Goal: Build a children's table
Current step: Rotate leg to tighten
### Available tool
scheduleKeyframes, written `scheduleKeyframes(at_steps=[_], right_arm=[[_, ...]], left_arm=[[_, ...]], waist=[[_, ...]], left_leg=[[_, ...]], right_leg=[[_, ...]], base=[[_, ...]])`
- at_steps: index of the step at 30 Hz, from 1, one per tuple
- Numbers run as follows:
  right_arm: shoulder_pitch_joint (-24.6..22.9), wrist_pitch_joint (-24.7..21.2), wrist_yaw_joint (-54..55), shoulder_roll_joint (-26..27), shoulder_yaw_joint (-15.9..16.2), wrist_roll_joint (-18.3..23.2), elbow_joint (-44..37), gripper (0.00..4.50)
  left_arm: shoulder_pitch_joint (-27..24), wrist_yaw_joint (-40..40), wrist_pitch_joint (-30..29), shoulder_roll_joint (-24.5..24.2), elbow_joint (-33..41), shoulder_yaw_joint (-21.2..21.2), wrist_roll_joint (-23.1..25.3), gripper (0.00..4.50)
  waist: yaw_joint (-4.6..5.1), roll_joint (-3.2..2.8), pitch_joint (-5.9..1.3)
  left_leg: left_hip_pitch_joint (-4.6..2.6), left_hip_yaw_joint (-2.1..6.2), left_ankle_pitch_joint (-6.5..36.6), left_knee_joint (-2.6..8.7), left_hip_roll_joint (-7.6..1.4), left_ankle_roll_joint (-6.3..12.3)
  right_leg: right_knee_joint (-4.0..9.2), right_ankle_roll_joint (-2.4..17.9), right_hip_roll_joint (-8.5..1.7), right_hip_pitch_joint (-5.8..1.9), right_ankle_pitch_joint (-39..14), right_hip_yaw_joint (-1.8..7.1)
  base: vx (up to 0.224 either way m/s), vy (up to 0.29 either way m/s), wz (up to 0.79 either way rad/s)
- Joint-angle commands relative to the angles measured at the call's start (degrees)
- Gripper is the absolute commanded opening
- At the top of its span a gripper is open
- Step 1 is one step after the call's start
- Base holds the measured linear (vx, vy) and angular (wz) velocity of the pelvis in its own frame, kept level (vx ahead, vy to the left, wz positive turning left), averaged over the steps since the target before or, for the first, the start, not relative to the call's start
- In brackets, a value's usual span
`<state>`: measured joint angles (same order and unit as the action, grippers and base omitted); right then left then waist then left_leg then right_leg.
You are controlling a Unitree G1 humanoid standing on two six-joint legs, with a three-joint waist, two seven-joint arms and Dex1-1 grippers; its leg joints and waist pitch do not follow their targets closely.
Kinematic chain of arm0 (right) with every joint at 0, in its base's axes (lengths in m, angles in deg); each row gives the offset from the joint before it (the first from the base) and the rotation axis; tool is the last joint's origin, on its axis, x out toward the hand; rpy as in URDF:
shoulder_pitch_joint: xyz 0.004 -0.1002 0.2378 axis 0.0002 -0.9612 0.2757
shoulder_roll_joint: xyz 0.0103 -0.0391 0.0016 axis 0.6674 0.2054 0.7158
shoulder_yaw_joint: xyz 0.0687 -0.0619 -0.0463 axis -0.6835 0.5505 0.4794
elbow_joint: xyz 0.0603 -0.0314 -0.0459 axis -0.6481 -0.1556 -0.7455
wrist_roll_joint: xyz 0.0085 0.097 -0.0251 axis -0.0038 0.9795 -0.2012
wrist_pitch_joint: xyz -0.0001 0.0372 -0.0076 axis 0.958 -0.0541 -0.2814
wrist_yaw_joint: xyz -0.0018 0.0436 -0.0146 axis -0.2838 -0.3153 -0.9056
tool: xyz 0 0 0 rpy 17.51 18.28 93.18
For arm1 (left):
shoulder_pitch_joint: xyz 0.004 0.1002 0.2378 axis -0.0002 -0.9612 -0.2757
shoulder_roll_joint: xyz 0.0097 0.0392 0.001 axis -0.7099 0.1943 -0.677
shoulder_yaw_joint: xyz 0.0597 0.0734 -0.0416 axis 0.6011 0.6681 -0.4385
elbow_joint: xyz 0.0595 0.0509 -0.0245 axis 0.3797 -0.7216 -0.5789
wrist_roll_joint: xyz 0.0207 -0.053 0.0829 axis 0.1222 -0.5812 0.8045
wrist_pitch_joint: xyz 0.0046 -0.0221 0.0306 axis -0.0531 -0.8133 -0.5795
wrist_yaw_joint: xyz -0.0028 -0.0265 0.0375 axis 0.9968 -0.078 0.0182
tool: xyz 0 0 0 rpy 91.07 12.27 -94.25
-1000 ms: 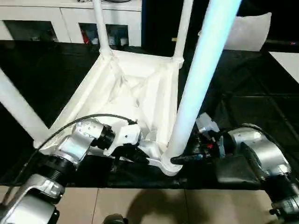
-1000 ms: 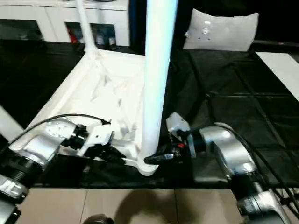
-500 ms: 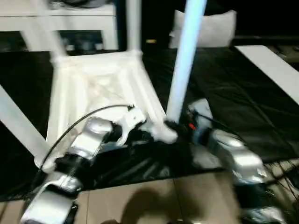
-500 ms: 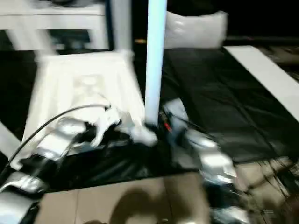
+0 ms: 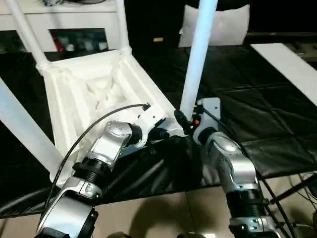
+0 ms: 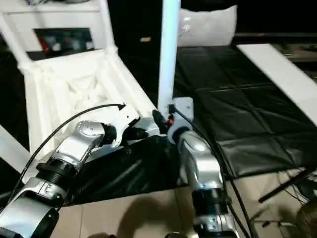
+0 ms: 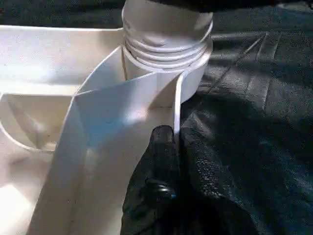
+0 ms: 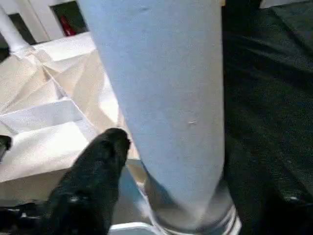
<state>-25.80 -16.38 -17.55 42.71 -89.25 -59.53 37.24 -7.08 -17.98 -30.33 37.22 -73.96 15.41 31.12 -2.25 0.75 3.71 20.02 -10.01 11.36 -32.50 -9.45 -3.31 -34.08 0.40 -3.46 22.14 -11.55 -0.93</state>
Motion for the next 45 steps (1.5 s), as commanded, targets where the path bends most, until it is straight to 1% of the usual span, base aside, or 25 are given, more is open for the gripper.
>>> scheduleKeyframes(at_steps=[1,2,3,4,5,7,8,9,11,13,15,17,19,20,21,22,23,25,26,27,29,33,37,39,45], right_arm=[[-3.4,-2.9,-13.7,-2.3,6.6,6.3,-4.2,3.49],[-3.6,-3.0,-14.2,-2.7,6.6,6.5,-4.5,3.49],[-4.4,-2.5,-18.1,-5.9,7.2,7.0,-6.1,3.61],[-4.8,-2.0,-20.5,-7.8,7.7,7.1,-6.8,3.61],[-5.1,-0.9,-23.7,-10.3,8.0,6.4,-6.8,3.75],[-4.7,3.6,-27.6,-15.0,8.5,3.7,-4.9,4.01],[-4.6,4.3,-28.0,-15.6,8.6,3.3,-4.6,4.01],[-4.2,5.7,-28.9,-16.9,8.6,2.7,-3.6,4.21],[-3.0,7.4,-32.6,-19.7,8.3,3.0,-1.8,4.21],[-2.2,8.1,-36.5,-21.6,8.3,3.9,-1.0,4.21],[-1.2,8.6,-43.4,-24.7,8.6,6.2,-0.2,4.21],[-0.8,8.9,-46.5,-25.8,8.9,7.0,0.2,4.21],[-0.3,9.3,-49.6,-26.9,9.3,7.9,1.0,4.21],[0.4,9.7,-53.5,-28.2,9.9,8.7,1.8,3.96],[0.7,9.8,-55.4,-28.8,10.3,9.0,2.2,3.87],[1.1,10.1,-57.1,-29.4,10.6,9.3,2.8,3.87],[1.3,10.3,-57.8,-29.5,10.8,9.4,3.1,3.76],[1.6,10.6,-59.0,-29.8,11.1,9.5,3.6,3.51],[1.6,10.6,-59.2,-29.8,11.2,9.5,3.7,3.44],[2.0,10.9,-60.8,-30.1,11.8,9.7,4.3,3.44],[3.2,11.4,-63.8,-30.4,12.8,9.8,5.9,3.19],[4.4,11.9,-65.0,-30.0,13.4,9.7,7.4,2.93],[4.7,12.4,-67.5,-30.0,15.0,9.6,8.3,2.48],[4.8,12.6,-68.0,-30.0,15.1,9.6,8.7,2.38],[4.7,12.3,-68.5,-30.0,15.2,9.6,8.7,2.09]], left_arm=[[-1.2,1.9,0.9,-0.4,2.1,3.0,0.4,0.0],[-1.3,2.1,1.0,-0.6,2.2,3.0,0.4,0.0],[-1.8,3.8,1.9,-1.8,2.8,3.4,0.3,0.0],[-2.1,4.8,2.7,-2.5,3.1,3.6,0.2,0.0],[-2.4,6.3,3.3,-3.4,3.3,3.9,0.2,0.0],[-3.0,10.1,6.0,-5.3,3.6,4.8,0.0,0.0],[-3.0,10.6,6.4,-5.5,3.6,4.9,-0.1,0.0],[-3.1,11.8,7.2,-6.0,3.7,5.2,-0.2,0.0],[-3.3,14.8,9.8,-7.4,3.4,6.4,-0.1,0.0],[-3.3,17.5,12.1,-8.7,3.0,7.4,-0.1,0.0],[-3.3,22.0,15.9,-10.5,2.2,8.6,-0.5,0.0],[-3.3,24.1,16.3,-11.0,2.1,8.8,-1.1,0.0],[-3.2,26.2,17.4,-11.7,1.8,9.2,-1.3,0.0],[-3.1,29.3,18.7,-12.7,1.7,9.9,-1.7,0.0],[-3.0,30.8,19.3,-13.1,1.6,10.1,-1.9,0.0],[-3.0,32.0,20.0,-13.4,1.5,10.3,-2.2,0.0],[-2.9,32.5,20.2,-13.5,1.4,10.4,-2.2,0.0],[-2.8,33.3,20.6,-13.7,1.3,10.6,-2.4,0.0],[-2.7,33.5,20.7,-13.8,1.2,10.6,-2.4,0.0],[-2.5,34.4,21.4,-14.1,1.1,11.0,-2.4,0.0],[-2.0,36.4,23.0,-14.6,0.4,11.6,-2.2,0.0],[-1.8,37.3,23.8,-14.8,0.1,11.8,-2.0,0.0],[-1.8,36.8,25.0,-15.1,-0.6,11.9,-1.4,0.0],[-1.6,36.7,25.3,-15.1,-1.0,11.8,-1.2,0.0],[-1.6,36.4,25.4,-15.2,-1.4,11.5,-1.2,0.0]], waist=[[-0.7,-0.15,-2.66],[-0.69,-0.06,-2.74],[-0.77,-0.22,-2.9],[-0.69,0.05,-3.1],[-0.87,0.05,-3.37],[-0.78,0.06,-3.42],[-0.69,0.1,-3.44],[-0.67,0.01,-3.28],[-0.85,0.17,-3.36],[-0.95,-0.05,-3.28],[-1.14,-0.08,-3.25],[-1.76,0.01,-3.45],[-2.43,-0.14,-3.6],[-2.85,-0.07,-3.78],[-3.19,-0.05,-3.75],[-3.27,0.15,-3.71],[-3.48,0.11,-3.68],[-3.73,0.17,-3.48],[-3.98,0.15,-3.49],[-4.05,0.22,-3.44],[-4.05,0.33,-3.45],[-4.17,0.4,-3.52],[-4.22,0.44,-3.73],[-4.3,0.48,-3.76],[-4.35,0.4,-3.65]], left_leg=[[-0.17,1.19,10.5,4.18,-3.7,2.01],[0.27,1.15,7.8,4.03,-3.57,2.82],[0.23,1.16,6.6,3.92,-3.53,3.17],[0.42,1.0,4.1,3.52,-3.34,4.18],[0.62,1.05,1.9,3.24,-3.28,5.01],[0.84,0.96,1.1,2.92,-3.16,6.16],[0.83,0.86,1.5,2.84,-3.19,6.33],[0.62,0.6,2.8,2.81,-3.36,6.37],[0.48,0.67,4.2,2.82,-3.43,5.93],[0.32,0.69,5.1,2.9,-3.61,5.75],[0.27,0.73,5.2,2.93,-3.79,5.77],[-0.17,0.5,4.7,2.77,-3.97,6.1],[-0.07,0.55,3.4,2.67,-4.16,6.24],[-0.13,0.57,3.0,2.54,-4.16,6.52],[0.06,0.5,2.5,2.38,-4.14,6.79],[0.08,0.43,2.4,2.38,-4.19,6.95],[0.19,0.44,2.9,2.29,-4.18,7.0],[0.24,0.5,4.7,2.35,-4.24,6.18],[0.05,0.51,5.5,2.46,-4.27,5.47],[0.05,0.53,6.4,2.5,-4.29,5.01],[0.09,0.59,7.2,2.55,-4.26,4.4],[0.15,0.59,6.1,2.52,-4.26,4.18],[0.22,0.57,4.6,2.28,-4.17,4.93],[0.28,0.57,4.0,2.24,-4.15,5.25],[0.27,0.6,4.4,2.28,-4.16,5.22]], right_leg=[[4.15,11.1,-4.75,-2.0,-8.5,2.61],[3.65,11.7,-4.55,-2.3,-3.7,2.5],[3.46,12.1,-4.51,-2.35,-1.6,2.41],[2.92,13.0,-4.43,-2.63,3.2,2.36],[2.52,13.9,-4.43,-2.91,7.2,2.19],[2.27,15.0,-4.49,-2.85,10.3,2.06],[2.3,15.3,-4.45,-2.81,10.1,2.03],[2.56,16.1,-4.52,-2.54,7.7,2.01],[2.72,16.4,-4.48,-2.69,4.8,1.9],[2.74,16.6,-4.46,-2.53,2.8,1.81],[2.64,16.7,-4.45,-2.51,2.5,1.77],[2.38,17.4,-4.45,-2.25,3.7,1.64],[2.03,17.7,-4.61,-2.38,5.0,1.5],[1.83,18.1,-4.58,-2.43,5.5,1.29],[1.62,18.2,-4.52,-2.43,6.3,1.23],[1.6,18.1,-4.56,-2.41,6.5,1.26],[1.57,18.1,-4.76,-2.35,5.8,1.28],[1.86,17.8,-5.01,-2.25,2.2,1.28],[2.01,17.3,-5.0,-2.18,0.1,1.27],[2.12,17.0,-5.03,-2.13,-1.4,1.28],[2.24,16.7,-5.02,-2.13,-3.3,1.23],[2.07,16.3,-5.03,-2.11,-2.6,1.23],[1.74,16.7,-4.97,-2.17,0.1,1.1],[1.61,16.9,-4.95,-2.23,1.1,1.06],[1.69,16.7,-4.92,-2.17,0.1,1.0]], base=[[0.0,0.0,0.0],[0.0,0.0,0.0],[0.0,0.0,0.0],[0.0,0.0,0.0],[0.0,0.0,0.0],[0.0,0.0,0.0],[0.0,0.0,0.0],[0.0,0.0,0.0],[0.0,0.0,0.0],[0.0,0.0,0.0],[0.0,0.0,0.0],[0.0,0.0,0.0],[0.0,0.0,0.0],[0.0,0.0,0.0],[0.0,0.0,0.0],[0.0,0.0,0.0],[0.0,0.0,0.0],[0.0,0.0,0.0],[0.0,0.0,0.0],[0.0,0.0,0.0],[0.0,0.0,0.0],[0.0,0.0,0.0],[0.0,0.0,0.0],[0.0,0.0,0.0],[0.0,0.0,0.0]])
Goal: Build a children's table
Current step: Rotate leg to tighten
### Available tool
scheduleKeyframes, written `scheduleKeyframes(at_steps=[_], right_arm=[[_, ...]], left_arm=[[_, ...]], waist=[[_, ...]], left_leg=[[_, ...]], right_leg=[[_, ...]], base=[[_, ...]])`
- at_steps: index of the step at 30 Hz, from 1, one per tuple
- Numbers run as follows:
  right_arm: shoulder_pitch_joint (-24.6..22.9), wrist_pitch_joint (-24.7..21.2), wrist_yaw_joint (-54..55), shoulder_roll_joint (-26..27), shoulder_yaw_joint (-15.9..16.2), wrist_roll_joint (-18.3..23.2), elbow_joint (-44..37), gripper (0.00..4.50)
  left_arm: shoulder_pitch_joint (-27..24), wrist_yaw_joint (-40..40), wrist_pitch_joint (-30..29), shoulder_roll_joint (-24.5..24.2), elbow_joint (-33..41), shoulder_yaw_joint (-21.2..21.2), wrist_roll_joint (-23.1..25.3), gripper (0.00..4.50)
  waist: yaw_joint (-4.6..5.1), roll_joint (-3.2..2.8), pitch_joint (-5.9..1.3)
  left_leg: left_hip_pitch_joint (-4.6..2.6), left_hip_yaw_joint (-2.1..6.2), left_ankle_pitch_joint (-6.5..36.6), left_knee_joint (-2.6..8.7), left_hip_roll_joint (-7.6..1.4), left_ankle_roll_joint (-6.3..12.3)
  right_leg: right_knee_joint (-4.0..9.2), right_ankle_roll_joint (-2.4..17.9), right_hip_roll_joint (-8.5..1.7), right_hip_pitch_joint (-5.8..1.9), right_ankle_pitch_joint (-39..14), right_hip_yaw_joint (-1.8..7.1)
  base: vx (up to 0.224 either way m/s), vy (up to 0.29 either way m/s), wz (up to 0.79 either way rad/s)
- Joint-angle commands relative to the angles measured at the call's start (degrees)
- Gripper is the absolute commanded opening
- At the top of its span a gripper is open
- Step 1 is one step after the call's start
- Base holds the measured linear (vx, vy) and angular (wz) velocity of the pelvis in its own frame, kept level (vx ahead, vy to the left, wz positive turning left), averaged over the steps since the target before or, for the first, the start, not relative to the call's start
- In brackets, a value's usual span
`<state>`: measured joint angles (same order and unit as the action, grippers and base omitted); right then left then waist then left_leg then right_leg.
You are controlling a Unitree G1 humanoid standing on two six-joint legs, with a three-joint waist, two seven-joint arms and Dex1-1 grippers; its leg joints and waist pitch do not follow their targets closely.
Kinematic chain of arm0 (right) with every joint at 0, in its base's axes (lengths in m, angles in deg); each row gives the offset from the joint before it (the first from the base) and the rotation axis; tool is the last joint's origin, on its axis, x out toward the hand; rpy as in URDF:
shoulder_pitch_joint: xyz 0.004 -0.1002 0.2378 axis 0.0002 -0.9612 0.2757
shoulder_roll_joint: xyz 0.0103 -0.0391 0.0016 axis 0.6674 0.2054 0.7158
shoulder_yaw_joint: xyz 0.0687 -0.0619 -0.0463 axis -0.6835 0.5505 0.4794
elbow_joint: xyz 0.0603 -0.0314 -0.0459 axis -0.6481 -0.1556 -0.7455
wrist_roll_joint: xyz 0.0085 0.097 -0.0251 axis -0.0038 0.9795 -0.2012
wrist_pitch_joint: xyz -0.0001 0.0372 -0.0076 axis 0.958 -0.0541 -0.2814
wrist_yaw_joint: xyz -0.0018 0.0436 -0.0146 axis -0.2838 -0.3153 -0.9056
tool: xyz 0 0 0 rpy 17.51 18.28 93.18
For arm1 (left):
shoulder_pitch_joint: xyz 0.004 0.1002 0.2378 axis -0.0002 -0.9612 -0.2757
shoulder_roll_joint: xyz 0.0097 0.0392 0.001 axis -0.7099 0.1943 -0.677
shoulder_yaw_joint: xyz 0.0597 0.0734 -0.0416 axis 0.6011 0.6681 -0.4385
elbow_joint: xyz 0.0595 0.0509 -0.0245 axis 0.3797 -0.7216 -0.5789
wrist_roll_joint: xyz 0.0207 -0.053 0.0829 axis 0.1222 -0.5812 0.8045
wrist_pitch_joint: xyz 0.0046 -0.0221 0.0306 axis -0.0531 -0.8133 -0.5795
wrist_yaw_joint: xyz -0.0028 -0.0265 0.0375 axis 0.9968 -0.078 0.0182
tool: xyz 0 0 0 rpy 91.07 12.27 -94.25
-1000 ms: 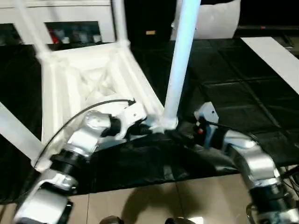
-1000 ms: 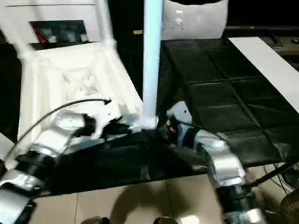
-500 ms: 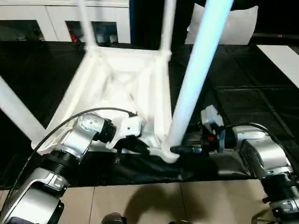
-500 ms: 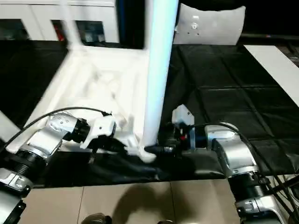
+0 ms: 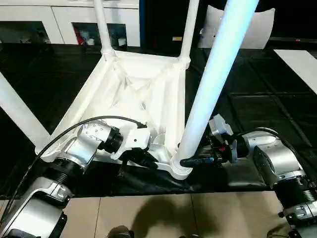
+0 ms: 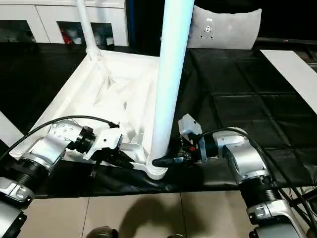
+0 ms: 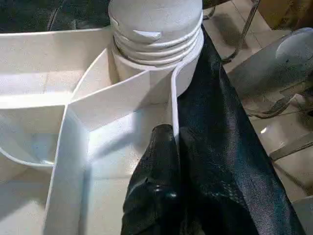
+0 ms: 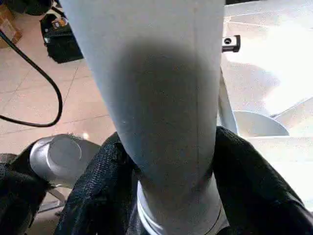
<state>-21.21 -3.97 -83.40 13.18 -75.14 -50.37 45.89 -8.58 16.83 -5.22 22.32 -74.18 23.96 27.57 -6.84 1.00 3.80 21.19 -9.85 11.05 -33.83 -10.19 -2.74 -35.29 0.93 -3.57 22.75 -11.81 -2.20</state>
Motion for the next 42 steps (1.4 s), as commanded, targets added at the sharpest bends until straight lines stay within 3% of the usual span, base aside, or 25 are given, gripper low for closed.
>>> scheduleKeyframes(at_steps=[1,4,7,9,10,12,13,15,17,19,21,22,23,26,28,30,31,33,34,36,38,40,42], right_arm=[[-0.2,-0.5,-3.0,-0.5,1.3,0.6,-0.3,2.05],[-0.9,-1.5,-2.8,-0.4,1.5,1.2,-1.1,1.99],[-3.1,-5.9,-0.2,0.3,1.1,2.9,-4.6,1.97],[-5.1,-10.2,6.0,2.8,0.4,3.6,-7.8,1.96],[-6.1,-10.9,10.4,4.8,0.2,2.8,-8.9,1.96],[-6.7,-11.8,15.7,7.2,0.3,1.0,-9.6,1.96],[-6.9,-12.7,18.9,8.9,0.2,0.3,-9.9,1.96],[-7.1,-14.9,23.4,11.6,-0.2,-0.2,-10.5,1.96],[-7.2,-16.8,28.6,15.3,-0.6,-0.8,-11.3,1.96],[-7.5,-18.4,33.2,18.3,-0.1,-1.9,-12.6,1.96],[-7.3,-19.2,38.0,21.1,-0.2,-3.0,-12.6,1.96],[-7.3,-19.2,38.0,21.1,-0.2,-3.0,-12.6,1.96],[-5.9,-19.5,46.9,26.0,-1.9,-4.9,-10.5,1.96],[-3.1,-18.7,58.8,32.7,-4.9,-7.0,-6.4,1.96],[-1.5,-17.3,62.8,34.8,-5.7,-8.0,-4.5,1.96],[-0.7,-15.7,64.1,36.4,-6.9,-7.9,-4.3,1.96],[-0.7,-15.4,64.0,36.4,-7.0,-7.8,-4.4,2.66],[-1.0,-13.7,62.7,35.6,-6.8,-7.7,-5.3,2.66],[-1.6,-13.4,61.1,34.7,-6.9,-7.3,-6.4,2.66],[-2.8,-12.6,58.3,33.1,-6.8,-7.3,-7.9,3.09],[-4.4,-11.4,54.8,30.4,-6.6,-7.0,-9.8,3.2],[-5.5,-10.5,51.8,28.1,-6.5,-6.1,-10.9,3.43],[-6.9,-8.9,46.6,24.0,-6.2,-5.3,-12.2,3.56]], left_arm=[[-0.2,1.3,0.0,-0.2,-1.5,2.8,2.5,0.0],[-0.5,0.7,-1.1,0.2,-1.3,2.3,1.9,0.0],[-0.9,-1.2,-4.3,1.5,0.1,1.0,0.4,0.0],[-1.1,-4.4,-7.9,3.2,1.2,-0.2,-0.4,0.0],[-1.0,-7.1,-10.7,4.5,1.7,-0.9,-0.4,0.0],[-1.0,-9.9,-13.3,6.2,2.2,-1.5,-0.5,0.0],[-1.0,-11.2,-14.7,7.2,2.5,-1.9,-0.8,0.0],[-0.9,-13.0,-16.3,8.6,2.7,-2.2,-0.9,0.0],[-0.3,-16.2,-17.8,10.5,2.2,-2.4,-0.1,0.0],[0.5,-19.7,-19.8,12.5,1.8,-2.9,0.4,0.0],[1.1,-22.4,-21.5,14.2,1.5,-3.4,0.7,0.0],[1.1,-22.4,-21.5,14.2,1.5,-3.4,0.7,0.0],[2.2,-27.1,-23.4,16.8,0.7,-4.4,1.4,0.0],[3.9,-35.1,-25.7,20.8,-1.1,-7.0,1.9,0.0],[4.7,-39.0,-25.9,22.2,-2.2,-8.4,2.0,0.0],[5.2,-41.6,-26.5,23.2,-2.3,-9.6,2.4,0.0],[5.2,-41.7,-26.5,23.2,-2.2,-9.6,2.5,0.0],[4.8,-41.1,-26.5,22.7,-1.4,-9.5,2.6,0.0],[4.3,-39.8,-26.1,21.8,-0.7,-9.0,2.7,0.0],[3.5,-37.7,-25.7,20.5,0.0,-8.3,3.2,0.0],[2.5,-35.3,-24.8,18.7,0.8,-7.8,3.5,0.0],[1.9,-34.0,-24.3,17.2,1.0,-7.3,3.8,0.0],[1.1,-31.2,-23.3,15.0,1.1,-6.1,4.4,0.0]], waist=[[0.24,0.13,-3.67],[0.24,0.06,-3.66],[-0.02,0.04,-3.62],[-0.34,-0.17,-3.58],[-0.25,0.05,-3.46],[0.06,0.14,-2.96],[0.42,-0.06,-2.52],[1.47,0.14,-1.68],[2.42,0.12,-1.62],[3.24,0.21,-1.52],[3.67,0.33,-1.6],[3.98,0.15,-1.98],[4.27,-0.11,-1.94],[5.25,-0.29,-2.01],[5.27,-0.51,-2.23],[5.09,-0.32,-2.34],[4.93,-0.28,-2.39],[4.64,-0.12,-2.55],[4.62,-0.37,-2.57],[4.39,0.0,-2.91],[4.07,-0.01,-3.36],[3.8,-0.07,-3.48],[3.55,-0.07,-3.38]], left_leg=[[-0.94,0.42,5.1,3.64,-3.42,4.56],[-0.93,0.45,5.0,3.65,-3.41,4.45],[-1.02,0.42,4.3,3.61,-3.44,4.69],[-1.02,0.51,3.8,3.69,-3.59,4.68],[-1.0,0.48,4.6,3.8,-3.52,4.31],[-1.01,0.55,8.8,4.27,-3.31,2.54],[-1.24,0.73,12.2,4.67,-3.21,0.94],[-1.39,1.42,18.7,5.48,-2.96,-1.61],[-1.52,2.02,21.7,5.8,-2.87,-2.84],[-1.38,2.42,23.1,6.0,-2.68,-3.19],[-1.74,2.39,23.5,5.88,-2.53,-2.88],[-1.83,2.33,21.7,6.0,-2.64,-1.93],[-1.58,2.14,20.7,6.3,-2.84,-1.72],[-1.59,2.14,21.8,6.4,-2.74,-3.13],[-1.36,1.99,20.0,6.45,-2.77,-2.83],[-1.49,1.51,18.6,6.27,-2.7,-1.81],[-1.56,1.41,17.8,6.2,-2.72,-1.41],[-1.53,0.98,15.1,5.98,-2.8,0.2],[-1.41,0.95,14.5,5.95,-2.76,0.46],[-1.38,0.64,11.7,5.52,-2.65,1.7],[-0.74,0.53,5.1,5.03,-2.47,4.29],[-0.71,0.35,2.1,4.68,-2.53,6.03],[-0.67,0.27,1.9,4.55,-2.5,6.91]], right_leg=[[3.0,16.2,-4.82,-2.75,-0.1,2.29],[2.91,16.3,-4.77,-2.78,0.1,2.28],[2.87,16.4,-4.7,-2.78,1.1,2.33],[2.72,16.3,-4.77,-2.7,1.7,2.37],[2.95,15.9,-4.74,-2.64,0.6,2.37],[3.93,14.7,-5.0,-2.54,-7.1,2.45],[4.78,13.1,-5.28,-2.31,-14.6,2.6],[6.13,8.3,-5.33,-2.04,-30.3,2.41],[6.93,5.4,-5.57,-1.95,-36.6,2.14],[7.43,3.5,-5.58,-1.92,-39.2,1.71],[7.78,3.0,-5.56,-1.58,-39.6,1.66],[7.79,3.9,-5.78,-1.75,-36.2,1.67],[7.49,5.2,-5.43,-1.59,-32.0,1.75],[6.94,7.3,-5.22,-1.49,-27.5,1.68],[6.69,8.1,-5.19,-1.79,-22.7,1.75],[6.71,8.8,-5.2,-1.84,-18.8,1.95],[6.67,9.0,-5.17,-1.89,-17.8,1.99],[6.3,9.9,-5.04,-2.0,-14.3,2.24],[6.19,10.1,-4.99,-2.04,-13.4,2.26],[5.87,10.9,-4.93,-2.29,-9.8,2.29],[4.84,12.3,-4.98,-3.01,-1.2,2.23],[4.27,13.8,-4.88,-3.05,4.5,2.14],[4.23,14.7,-4.78,-3.09,5.4,1.96]], base=[[0.0,0.0,0.0],[0.0,0.0,0.0],[0.0,0.0,0.0],[0.0,0.0,0.0],[0.0,0.0,0.0],[0.0,0.0,0.0],[0.0,0.0,0.0],[-0.059,-0.009,-0.05],[-0.06,0.01,-0.14],[-0.067,0.028,-0.21],[0.0,0.0,0.0],[0.0,0.0,0.0],[0.0,0.0,0.0],[0.0,0.0,0.0],[0.0,0.0,0.0],[0.0,0.0,0.0],[0.0,0.0,0.0],[0.0,0.0,0.0],[0.059,-0.011,0.03],[0.063,-0.024,0.04],[0.031,-0.018,0.01],[0.0,0.0,0.0],[0.0,0.0,0.0]])
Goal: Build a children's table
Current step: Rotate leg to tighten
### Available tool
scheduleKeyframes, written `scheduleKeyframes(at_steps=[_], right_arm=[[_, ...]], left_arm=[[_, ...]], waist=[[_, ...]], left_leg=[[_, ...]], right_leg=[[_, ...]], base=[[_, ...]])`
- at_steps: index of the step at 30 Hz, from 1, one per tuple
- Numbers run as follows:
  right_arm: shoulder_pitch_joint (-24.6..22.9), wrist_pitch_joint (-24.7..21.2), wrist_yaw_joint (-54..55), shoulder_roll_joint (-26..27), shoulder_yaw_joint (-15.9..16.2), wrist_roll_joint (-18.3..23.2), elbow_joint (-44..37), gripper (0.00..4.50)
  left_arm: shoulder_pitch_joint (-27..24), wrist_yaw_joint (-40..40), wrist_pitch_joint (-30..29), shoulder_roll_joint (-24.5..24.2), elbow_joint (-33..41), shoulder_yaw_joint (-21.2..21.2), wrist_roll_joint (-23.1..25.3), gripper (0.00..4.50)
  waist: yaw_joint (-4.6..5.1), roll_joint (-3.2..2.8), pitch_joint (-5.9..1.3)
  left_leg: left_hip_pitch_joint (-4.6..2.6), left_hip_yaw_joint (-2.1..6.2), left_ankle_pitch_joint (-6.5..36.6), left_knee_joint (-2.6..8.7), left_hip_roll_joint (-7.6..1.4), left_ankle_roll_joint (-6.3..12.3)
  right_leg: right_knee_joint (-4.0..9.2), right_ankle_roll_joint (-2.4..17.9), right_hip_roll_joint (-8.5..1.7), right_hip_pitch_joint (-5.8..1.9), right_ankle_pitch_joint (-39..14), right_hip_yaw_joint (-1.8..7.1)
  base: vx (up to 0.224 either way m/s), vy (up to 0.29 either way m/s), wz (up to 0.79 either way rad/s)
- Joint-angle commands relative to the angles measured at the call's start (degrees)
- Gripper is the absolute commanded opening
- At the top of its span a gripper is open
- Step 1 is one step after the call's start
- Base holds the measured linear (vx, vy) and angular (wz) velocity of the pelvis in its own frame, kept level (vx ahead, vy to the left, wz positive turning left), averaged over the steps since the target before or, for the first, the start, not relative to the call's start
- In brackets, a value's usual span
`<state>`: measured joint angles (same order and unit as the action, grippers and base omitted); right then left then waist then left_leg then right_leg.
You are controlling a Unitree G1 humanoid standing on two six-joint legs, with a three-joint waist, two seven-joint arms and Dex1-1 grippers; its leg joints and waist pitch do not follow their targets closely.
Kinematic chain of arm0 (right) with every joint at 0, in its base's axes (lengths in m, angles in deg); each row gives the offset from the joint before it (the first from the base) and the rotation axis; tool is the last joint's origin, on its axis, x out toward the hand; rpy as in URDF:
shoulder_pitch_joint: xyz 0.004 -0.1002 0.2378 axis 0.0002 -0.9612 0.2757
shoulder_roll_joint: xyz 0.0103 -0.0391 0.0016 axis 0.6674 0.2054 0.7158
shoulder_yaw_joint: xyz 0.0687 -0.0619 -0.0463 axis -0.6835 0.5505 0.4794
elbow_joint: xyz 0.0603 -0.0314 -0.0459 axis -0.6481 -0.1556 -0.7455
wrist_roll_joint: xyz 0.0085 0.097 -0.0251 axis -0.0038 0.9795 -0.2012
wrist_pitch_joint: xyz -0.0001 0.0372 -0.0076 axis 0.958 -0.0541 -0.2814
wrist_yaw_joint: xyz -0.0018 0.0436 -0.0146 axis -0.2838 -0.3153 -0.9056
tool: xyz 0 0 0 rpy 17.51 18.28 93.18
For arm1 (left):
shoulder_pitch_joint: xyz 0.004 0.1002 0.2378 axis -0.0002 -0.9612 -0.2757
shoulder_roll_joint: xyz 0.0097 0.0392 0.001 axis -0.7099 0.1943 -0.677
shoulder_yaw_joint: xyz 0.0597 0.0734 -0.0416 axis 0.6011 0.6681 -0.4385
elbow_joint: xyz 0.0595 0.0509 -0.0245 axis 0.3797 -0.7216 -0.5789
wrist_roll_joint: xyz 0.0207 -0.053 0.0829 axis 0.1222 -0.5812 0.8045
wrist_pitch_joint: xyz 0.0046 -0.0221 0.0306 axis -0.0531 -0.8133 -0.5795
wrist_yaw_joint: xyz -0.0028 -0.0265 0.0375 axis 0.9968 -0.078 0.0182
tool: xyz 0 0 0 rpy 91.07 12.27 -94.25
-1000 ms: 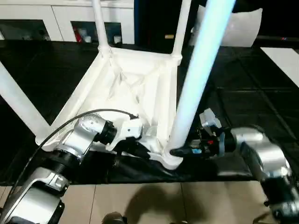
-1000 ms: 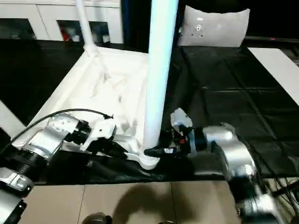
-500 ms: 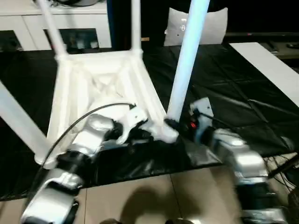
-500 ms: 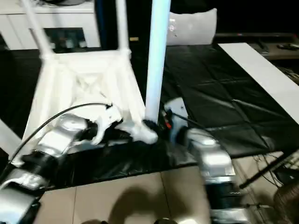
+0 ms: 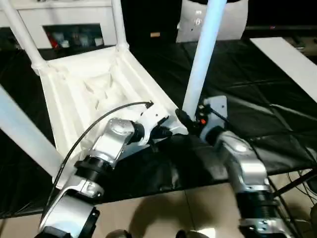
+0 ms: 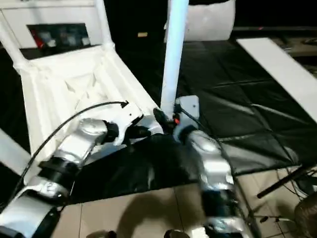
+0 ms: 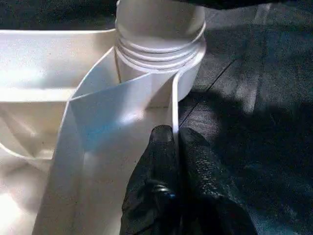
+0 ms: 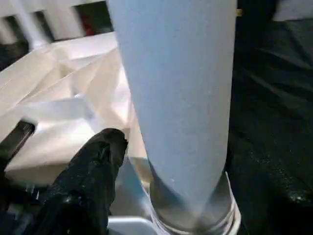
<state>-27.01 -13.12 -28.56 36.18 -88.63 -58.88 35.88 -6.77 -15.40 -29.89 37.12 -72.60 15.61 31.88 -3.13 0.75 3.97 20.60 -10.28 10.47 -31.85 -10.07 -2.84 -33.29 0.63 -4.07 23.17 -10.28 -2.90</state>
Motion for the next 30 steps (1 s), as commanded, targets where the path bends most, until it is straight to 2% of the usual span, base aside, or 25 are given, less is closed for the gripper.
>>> scheduleKeyframes(at_steps=[1,3,4,5,6,7,8,9,13,16,18,19,20,21,23,25,27,30], right_arm=[[-1.8,0.9,-10.9,-0.9,7.3,3.8,-2.9,3.68],[-2.7,1.7,-15.1,-4.1,6.7,4.7,-3.6,3.77],[-3.0,2.1,-17.9,-6.0,6.2,5.0,-3.7,3.94],[-3.1,2.9,-22.4,-9.3,5.4,5.5,-3.2,4.06],[-3.1,2.9,-22.4,-9.3,5.4,5.5,-3.2,4.12],[-2.8,3.3,-27.6,-12.9,5.3,6.3,-2.9,4.15],[-2.8,3.4,-28.2,-13.2,5.3,6.4,-2.8,4.15],[-2.7,3.5,-29.5,-14.2,5.4,6.7,-2.8,4.43],[-2.5,3.6,-35.7,-19.0,6.8,7.6,-2.4,4.43],[-2.7,3.9,-38.9,-21.2,8.1,7.6,-2.1,4.43],[-2.6,5.4,-39.7,-21.8,8.7,6.7,-1.1,4.43],[-2.5,5.5,-39.7,-21.8,8.8,6.6,-1.0,4.43],[-2.5,6.0,-39.6,-21.8,8.9,6.4,-0.6,4.43],[-2.4,6.2,-39.7,-21.8,9.0,6.3,-0.4,4.5],[-2.2,6.5,-39.3,-21.7,9.2,6.3,0.1,4.5],[-2.1,6.6,-39.3,-21.7,9.3,6.3,0.2,4.5],[-2.0,6.9,-39.6,-21.9,9.6,6.4,0.2,4.5],[-1.9,7.7,-39.5,-22.0,9.5,6.4,0.5,4.5]], left_arm=[[-1.1,2.7,2.4,-1.0,-0.3,2.8,0.4,0.0],[-1.7,5.6,3.8,-3.1,0.0,3.7,0.6,0.0],[-2.1,8.2,5.4,-4.4,0.2,4.3,0.4,0.0],[-2.6,12.0,6.4,-6.7,0.5,5.4,0.4,0.0],[-2.6,12.0,6.4,-6.7,0.5,5.4,0.4,0.0],[-3.2,17.2,9.6,-9.3,0.5,6.7,0.1,0.0],[-3.3,17.7,9.9,-9.5,0.5,6.8,0.1,0.0],[-3.2,18.4,10.0,-10.1,0.4,7.1,0.3,0.0],[-2.4,17.7,12.1,-12.2,-1.6,7.4,1.8,0.0],[-1.9,15.9,10.5,-12.4,-3.1,6.7,2.2,0.0],[-1.7,15.4,9.2,-11.9,-3.7,5.7,1.1,0.0],[-1.7,15.4,9.1,-11.9,-3.8,5.6,1.0,0.0],[-1.6,15.4,9.0,-11.6,-4.0,5.3,0.6,0.0],[-1.5,15.4,9.0,-11.5,-4.2,5.2,0.3,0.27],[-1.3,15.2,9.5,-11.1,-4.7,4.9,-0.3,0.55],[-1.2,14.5,9.9,-10.7,-5.1,4.6,-0.4,0.61],[-0.9,14.4,10.1,-10.2,-5.9,4.6,-0.7,0.93],[-1.0,16.7,9.5,-10.3,-6.0,4.7,-1.6,0.93]], waist=[[-0.28,0.15,-3.48],[-0.39,0.07,-3.29],[-0.42,-0.06,-3.03],[-0.4,-0.04,-3.01],[-0.39,-0.02,-2.97],[-0.3,-0.01,-2.87],[-0.35,-0.08,-2.88],[-0.32,-0.09,-2.92],[-0.57,0.09,-2.94],[-0.66,0.4,-2.97],[-0.6,0.77,-2.69],[-0.6,0.77,-2.69],[-0.61,0.8,-2.54],[-0.61,0.78,-2.47],[-0.52,0.86,-2.37],[-0.51,0.83,-2.51],[-0.56,0.8,-2.59],[-0.6,0.77,-2.67]], left_leg=[[-0.13,0.67,2.9,2.59,-2.73,7.09],[-0.25,0.7,5.3,2.77,-2.95,6.92],[-0.37,0.81,7.7,3.01,-3.07,5.82],[-0.51,0.84,8.7,3.13,-3.17,5.31],[-0.57,0.79,9.6,3.1,-3.16,5.03],[-0.47,0.84,10.9,3.25,-3.2,4.45],[-0.56,0.9,10.9,3.27,-3.27,4.27],[-0.67,0.83,10.9,3.24,-3.31,3.94],[-0.73,0.79,10.6,3.17,-3.3,3.84],[-0.45,0.79,9.5,2.99,-3.18,4.56],[-0.37,0.81,11.3,3.05,-3.14,4.18],[-0.37,0.81,11.3,3.05,-3.14,4.18],[-0.41,0.89,12.8,3.16,-3.09,3.46],[-0.46,0.92,13.3,3.2,-3.08,3.31],[-0.51,1.13,15.0,3.32,-3.14,2.69],[-0.45,1.17,14.6,3.39,-3.23,2.63],[-0.46,1.1,14.2,3.32,-3.22,2.88],[-0.31,1.03,13.1,3.23,-3.12,3.29]], right_leg=[[2.27,15.0,-4.29,-3.5,3.4,2.65],[2.62,15.1,-4.29,-3.38,-0.3,2.57],[3.05,14.5,-4.34,-3.21,-4.7,2.53],[3.22,14.2,-4.29,-3.31,-6.4,2.51],[3.31,14.0,-4.28,-3.21,-7.6,2.54],[3.39,13.6,-4.31,-3.23,-9.5,2.6],[3.43,13.6,-4.36,-3.11,-9.7,2.61],[3.34,13.8,-4.34,-2.99,-9.4,2.62],[3.22,14.4,-4.33,-2.96,-8.9,2.59],[3.07,14.7,-4.48,-3.22,-8.2,2.49],[3.63,13.7,-4.74,-3.0,-13.4,2.53],[3.63,13.7,-4.74,-3.0,-13.4,2.53],[4.08,12.3,-4.79,-2.85,-18.4,2.57],[4.24,11.9,-4.76,-2.72,-19.9,2.6],[4.5,10.6,-4.67,-2.44,-23.5,2.6],[4.35,10.8,-4.61,-2.44,-21.9,2.63],[4.13,11.3,-4.58,-2.45,-19.5,2.68],[3.99,11.7,-4.64,-2.6,-17.9,2.69]], base=[[0.0,0.0,0.0],[0.0,0.0,0.0],[0.0,0.0,0.0],[0.0,0.0,0.0],[0.0,0.0,0.0],[0.0,0.0,0.0],[0.0,0.0,0.0],[0.0,0.0,0.0],[0.0,0.0,0.0],[0.0,0.0,0.0],[0.0,0.0,0.0],[0.0,0.0,0.0],[0.0,0.0,0.0],[0.0,0.0,0.0],[0.0,0.0,0.0],[0.0,0.0,0.0],[0.0,0.0,0.0],[0.0,0.0,0.0]])
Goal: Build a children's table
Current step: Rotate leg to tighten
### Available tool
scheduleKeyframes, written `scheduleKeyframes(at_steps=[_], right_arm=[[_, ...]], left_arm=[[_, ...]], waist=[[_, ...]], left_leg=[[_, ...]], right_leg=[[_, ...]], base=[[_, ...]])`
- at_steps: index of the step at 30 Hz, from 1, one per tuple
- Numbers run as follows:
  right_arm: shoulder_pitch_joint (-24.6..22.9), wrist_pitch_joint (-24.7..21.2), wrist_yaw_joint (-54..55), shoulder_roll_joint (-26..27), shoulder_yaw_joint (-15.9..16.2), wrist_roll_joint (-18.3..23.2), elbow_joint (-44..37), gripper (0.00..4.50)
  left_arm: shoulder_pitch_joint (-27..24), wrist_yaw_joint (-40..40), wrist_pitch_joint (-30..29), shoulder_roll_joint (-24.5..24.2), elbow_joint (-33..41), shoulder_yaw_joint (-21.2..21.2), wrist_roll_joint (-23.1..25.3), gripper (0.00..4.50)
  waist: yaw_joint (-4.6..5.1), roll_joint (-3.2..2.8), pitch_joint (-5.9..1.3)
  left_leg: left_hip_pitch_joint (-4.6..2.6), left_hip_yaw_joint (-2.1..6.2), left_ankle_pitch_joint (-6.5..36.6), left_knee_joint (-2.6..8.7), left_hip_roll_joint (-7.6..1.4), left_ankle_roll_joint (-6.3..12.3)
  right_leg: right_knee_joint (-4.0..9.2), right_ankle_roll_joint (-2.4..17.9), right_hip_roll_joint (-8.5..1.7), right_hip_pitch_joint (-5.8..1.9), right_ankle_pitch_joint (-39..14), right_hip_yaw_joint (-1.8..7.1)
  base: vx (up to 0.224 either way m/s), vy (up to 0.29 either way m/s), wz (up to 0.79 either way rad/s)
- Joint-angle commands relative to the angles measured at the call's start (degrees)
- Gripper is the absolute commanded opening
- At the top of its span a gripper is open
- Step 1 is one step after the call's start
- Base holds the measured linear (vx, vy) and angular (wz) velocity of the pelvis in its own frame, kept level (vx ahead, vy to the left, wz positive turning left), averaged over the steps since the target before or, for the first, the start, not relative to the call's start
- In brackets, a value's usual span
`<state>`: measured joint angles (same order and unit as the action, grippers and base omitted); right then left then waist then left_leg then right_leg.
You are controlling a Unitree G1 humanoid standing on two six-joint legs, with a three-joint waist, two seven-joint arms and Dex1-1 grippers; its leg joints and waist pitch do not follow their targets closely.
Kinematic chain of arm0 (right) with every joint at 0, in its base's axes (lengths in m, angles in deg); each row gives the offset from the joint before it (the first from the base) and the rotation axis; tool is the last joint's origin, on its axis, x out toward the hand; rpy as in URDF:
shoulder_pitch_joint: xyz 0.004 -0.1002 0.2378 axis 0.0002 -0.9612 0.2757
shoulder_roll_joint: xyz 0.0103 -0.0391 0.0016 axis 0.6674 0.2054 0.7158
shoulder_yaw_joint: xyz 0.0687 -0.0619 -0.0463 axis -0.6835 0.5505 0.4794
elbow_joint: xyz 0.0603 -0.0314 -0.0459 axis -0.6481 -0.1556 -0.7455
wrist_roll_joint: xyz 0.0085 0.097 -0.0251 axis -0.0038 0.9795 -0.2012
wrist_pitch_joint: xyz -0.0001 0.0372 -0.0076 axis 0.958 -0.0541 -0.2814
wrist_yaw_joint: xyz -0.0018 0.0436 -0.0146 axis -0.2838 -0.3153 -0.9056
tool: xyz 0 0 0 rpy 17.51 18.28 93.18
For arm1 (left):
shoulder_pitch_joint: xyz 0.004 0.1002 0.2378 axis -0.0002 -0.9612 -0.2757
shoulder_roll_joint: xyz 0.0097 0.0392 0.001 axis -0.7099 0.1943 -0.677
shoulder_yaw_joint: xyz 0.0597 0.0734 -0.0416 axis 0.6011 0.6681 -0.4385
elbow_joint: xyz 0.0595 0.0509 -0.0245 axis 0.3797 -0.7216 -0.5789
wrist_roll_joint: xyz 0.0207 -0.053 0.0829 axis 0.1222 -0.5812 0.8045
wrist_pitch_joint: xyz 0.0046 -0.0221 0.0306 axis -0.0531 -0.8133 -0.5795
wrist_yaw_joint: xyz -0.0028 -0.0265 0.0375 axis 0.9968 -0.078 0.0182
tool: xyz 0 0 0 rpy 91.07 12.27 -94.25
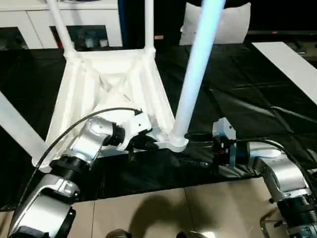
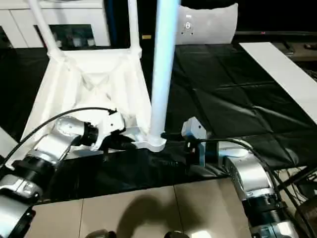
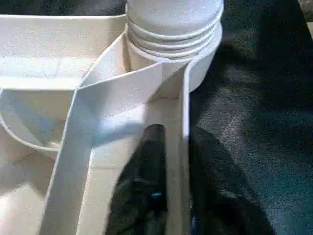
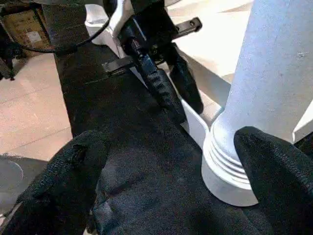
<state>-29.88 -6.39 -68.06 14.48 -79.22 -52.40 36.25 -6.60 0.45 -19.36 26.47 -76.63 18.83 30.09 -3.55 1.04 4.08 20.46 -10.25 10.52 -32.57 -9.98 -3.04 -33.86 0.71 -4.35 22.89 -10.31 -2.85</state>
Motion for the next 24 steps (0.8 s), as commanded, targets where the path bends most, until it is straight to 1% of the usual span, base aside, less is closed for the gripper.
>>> scheduleKeyframes(at_steps=[1,3,4,5,6,8,9,10,11,12,13,14,15,17,18,19,20,22,24], right_arm=[[1.0,1.0,0.1,-0.3,0.2,-0.1,0.2,4.5],[0.9,1.4,0.1,-0.5,0.3,0.0,0.3,4.5],[0.9,1.6,0.1,-0.6,0.3,0.0,0.4,4.5],[1.0,2.0,0.2,-0.7,0.3,-0.1,0.7,4.5],[1.2,2.4,0.2,-0.8,0.2,-0.2,1.2,4.5],[1.4,2.8,0.3,-0.9,0.1,-0.4,1.6,4.5],[1.6,3.0,0.4,-0.9,0.0,-0.5,1.9,4.5],[2.0,3.5,0.5,-0.8,-0.1,-0.6,2.6,4.5],[2.7,4.2,0.6,-0.9,-0.2,-0.9,3.5,4.5],[3.1,4.7,0.6,-0.9,-0.2,-1.2,4.1,4.5],[3.9,5.5,0.5,-0.9,-0.2,-1.4,5.0,4.5],[4.9,6.7,-0.1,-1.0,-0.1,-1.6,6.6,4.5],[5.1,6.9,-0.2,-1.0,-0.1,-1.7,6.8,4.5],[6.0,8.1,-1.2,-1.2,0.2,-1.8,8.3,4.5],[6.7,8.8,-2.5,-1.4,0.5,-1.7,9.7,4.5],[6.8,9.0,-2.8,-1.5,0.6,-1.7,10.0,4.5],[7.0,9.1,-3.2,-1.5,0.8,-1.6,10.4,4.5],[7.4,9.1,-4.3,-1.6,1.0,-1.3,11.0,4.5],[8.3,8.2,-8.0,-1.5,1.9,-0.1,12.0,4.21]], left_arm=[[-1.2,0.9,-1.0,0.3,-2.0,1.5,0.2,0.57],[-1.0,0.7,0.1,0.5,-2.5,1.2,0.1,0.63],[-0.9,0.5,0.9,0.7,-2.9,0.9,-0.2,0.53],[-0.6,1.6,1.2,0.8,-3.5,0.9,-0.6,0.32],[-0.5,2.8,1.4,0.5,-3.6,1.6,-0.3,0.17],[-0.5,3.4,1.6,0.3,-3.7,2.0,-0.1,0.17],[-0.5,3.7,1.4,0.2,-3.8,2.2,0.0,0.16],[-0.6,4.4,1.4,0.1,-3.8,2.6,0.1,0.08],[-0.6,5.1,1.3,0.0,-3.8,3.0,0.3,0.08],[-0.6,5.5,1.3,-0.1,-3.9,3.3,0.4,0.08],[-0.5,6.2,2.0,-0.1,-4.0,3.6,0.5,0.08],[-0.6,7.8,4.0,-0.1,-4.1,3.9,0.1,0.08],[-0.5,8.1,4.4,-0.1,-4.2,3.9,0.0,0.08],[-1.1,11.3,6.4,-0.4,-3.0,4.4,-1.0,0.08],[-1.7,13.8,7.0,-0.7,-1.4,4.9,-1.8,0.08],[-1.9,14.2,7.1,-0.7,-1.1,5.0,-1.9,0.08],[-2.0,14.8,7.2,-0.8,-0.7,5.2,-2.1,0.08],[-2.3,15.8,7.5,-1.0,0.0,5.5,-2.3,0.08],[-2.7,17.0,8.0,-1.3,1.2,6.3,-2.2,0.0]], waist=[[-0.19,0.5,-2.85],[-0.19,0.56,-2.9],[-0.2,0.57,-2.89],[-0.2,0.51,-2.92],[-0.21,0.51,-2.9],[-0.2,0.49,-2.85],[-0.22,0.31,-2.93],[-0.13,0.39,-2.88],[-0.12,0.4,-2.99],[-0.06,0.44,-2.93],[-0.02,0.47,-2.96],[-0.1,0.44,-3.14],[-0.09,0.44,-3.2],[-0.28,0.43,-3.37],[-0.49,0.35,-3.42],[-0.66,0.35,-3.48],[-1.07,0.24,-3.51],[-1.67,0.22,-3.65],[-1.96,0.26,-3.63]], left_leg=[[-0.18,0.98,12.5,3.89,-3.22,3.67],[-0.09,0.92,11.6,3.78,-3.14,4.16],[-0.03,0.95,11.4,3.78,-3.14,4.28],[-0.01,0.92,11.3,3.74,-3.14,4.37],[-0.1,0.88,11.6,3.75,-3.13,4.38],[-0.13,0.94,12.0,3.84,-3.22,4.24],[-0.15,0.97,12.0,3.8,-3.26,4.12],[-0.16,0.94,12.3,3.84,-3.26,4.02],[-0.15,0.94,12.1,3.8,-3.23,3.97],[-0.04,0.95,12.0,3.83,-3.19,3.87],[-0.08,0.93,11.9,3.8,-3.18,3.91],[-0.17,0.86,11.2,3.63,-3.19,4.1],[-0.12,0.85,10.8,3.57,-3.17,4.19],[-0.06,0.73,8.9,3.44,-3.19,4.9],[-0.26,0.61,8.1,3.35,-3.36,5.37],[-0.23,0.55,7.6,3.28,-3.38,5.62],[-0.32,0.45,6.8,3.21,-3.5,5.99],[-0.49,0.35,6.3,3.07,-3.63,6.46],[-0.24,0.4,6.3,3.04,-3.62,6.73]], right_leg=[[4.47,11.9,-4.33,-2.31,-17.1,2.61],[4.35,12.3,-4.26,-2.38,-15.5,2.58],[4.33,12.3,-4.29,-2.44,-15.5,2.56],[4.3,12.4,-4.27,-2.43,-15.2,2.53],[4.37,12.4,-4.24,-2.36,-15.6,2.51],[4.45,12.4,-4.32,-2.33,-16.5,2.52],[4.34,12.5,-4.34,-2.38,-16.2,2.54],[4.41,12.7,-4.33,-2.3,-16.2,2.52],[4.32,12.8,-4.28,-2.41,-15.9,2.51],[4.26,12.9,-4.27,-2.45,-15.8,2.49],[4.27,12.9,-4.3,-2.45,-15.7,2.49],[4.2,13.3,-4.35,-2.48,-14.7,2.51],[4.06,13.5,-4.35,-2.51,-13.8,2.51],[3.63,14.4,-4.25,-2.68,-10.3,2.48],[3.36,15.4,-4.2,-2.56,-8.2,2.44],[3.22,15.7,-4.13,-2.62,-7.2,2.42],[2.96,16.2,-4.05,-2.61,-5.5,2.4],[2.61,16.9,-4.09,-2.55,-3.5,2.38],[2.53,17.1,-4.17,-2.71,-3.2,2.29]], base=[[0.0,0.0,0.0],[0.0,0.0,0.0],[0.0,0.0,0.0],[0.0,0.0,0.0],[0.0,0.0,0.0],[0.0,0.0,0.0],[0.0,0.0,0.0],[0.0,0.0,0.0],[0.0,0.0,0.0],[0.0,0.0,0.0],[0.0,0.0,0.0],[0.0,0.0,0.0],[0.0,0.0,0.0],[0.0,0.0,0.0],[0.0,0.0,0.0],[0.0,0.0,0.0],[0.0,0.0,0.0],[0.0,0.0,0.0],[0.0,0.0,0.0]])
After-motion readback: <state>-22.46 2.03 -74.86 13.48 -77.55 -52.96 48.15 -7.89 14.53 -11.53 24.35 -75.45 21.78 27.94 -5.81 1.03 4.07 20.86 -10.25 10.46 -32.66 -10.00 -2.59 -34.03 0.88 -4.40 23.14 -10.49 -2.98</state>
